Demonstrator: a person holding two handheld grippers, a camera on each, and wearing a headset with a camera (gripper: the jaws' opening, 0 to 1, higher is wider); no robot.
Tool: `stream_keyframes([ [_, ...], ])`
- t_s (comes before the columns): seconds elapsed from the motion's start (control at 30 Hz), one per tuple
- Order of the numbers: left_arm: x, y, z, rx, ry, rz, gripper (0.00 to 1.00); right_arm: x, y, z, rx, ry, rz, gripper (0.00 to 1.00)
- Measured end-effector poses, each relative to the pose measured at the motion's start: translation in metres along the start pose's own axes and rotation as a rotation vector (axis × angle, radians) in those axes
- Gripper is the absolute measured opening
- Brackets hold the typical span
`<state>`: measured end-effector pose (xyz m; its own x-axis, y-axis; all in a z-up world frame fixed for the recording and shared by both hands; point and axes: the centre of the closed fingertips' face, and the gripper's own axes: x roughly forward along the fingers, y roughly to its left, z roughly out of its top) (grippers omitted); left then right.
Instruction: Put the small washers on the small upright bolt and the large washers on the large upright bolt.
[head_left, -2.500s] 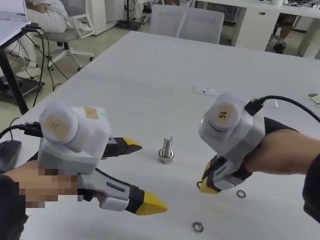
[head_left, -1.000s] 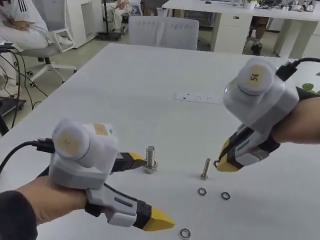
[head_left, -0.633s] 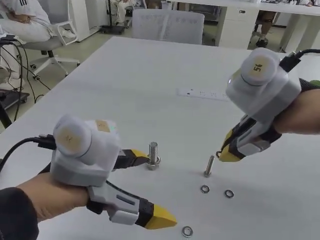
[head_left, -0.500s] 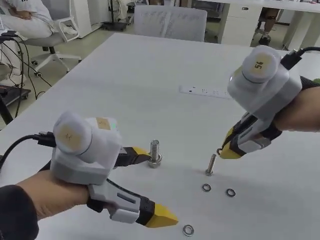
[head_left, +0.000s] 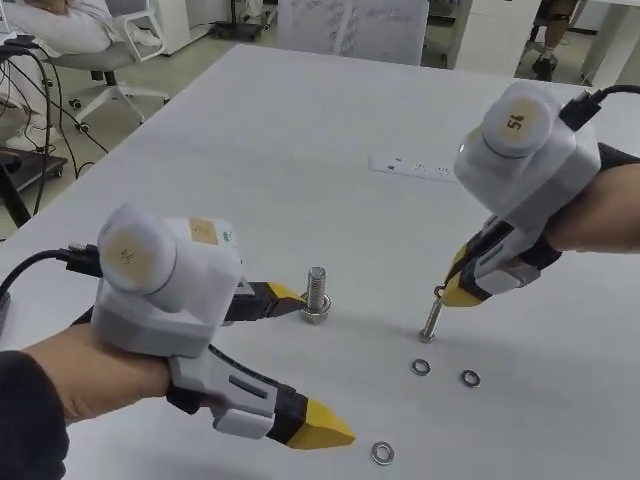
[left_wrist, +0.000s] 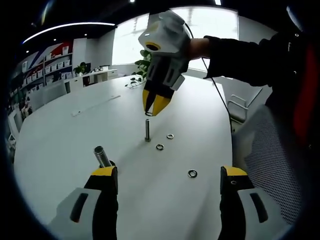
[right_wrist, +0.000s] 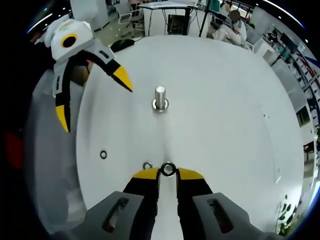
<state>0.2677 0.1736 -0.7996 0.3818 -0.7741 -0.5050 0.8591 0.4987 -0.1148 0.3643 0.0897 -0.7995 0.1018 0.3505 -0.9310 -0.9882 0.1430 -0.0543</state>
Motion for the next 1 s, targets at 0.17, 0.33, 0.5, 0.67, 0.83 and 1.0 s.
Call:
stream_keyframes([
  [0.17,0.0003,-0.0006,-0.0014,-0.006,0.001,-0.006,0.84,0.0023,0.001,-0.002,0.0,0.01,0.003,0.14],
  [0.33,0.0004,-0.0007,-0.0004,-0.01,-0.004,-0.011,0.84,0.0039,0.0014,-0.0013,-0.001,0.01,0.009,0.14],
  [0.5,-0.0008,0.0004,-0.0027,-0.013,0.0,-0.013,0.84,0.0061,0.0024,-0.0017,-0.002,0.017,0.016,0.14],
  [0.67,-0.0015,0.0002,-0.0049,-0.018,0.005,-0.017,0.84,0.007,0.0021,-0.0033,-0.002,0.022,0.017,0.14],
  [0.83,-0.0014,0.0004,-0.0037,-0.018,0.002,-0.017,0.84,0.0078,0.0021,-0.0029,-0.002,0.022,0.02,0.14],
  [1.0,-0.0022,0.0009,-0.0039,-0.02,0.001,-0.016,0.84,0.0088,0.0017,-0.0041,0.0,0.027,0.022,0.14],
])
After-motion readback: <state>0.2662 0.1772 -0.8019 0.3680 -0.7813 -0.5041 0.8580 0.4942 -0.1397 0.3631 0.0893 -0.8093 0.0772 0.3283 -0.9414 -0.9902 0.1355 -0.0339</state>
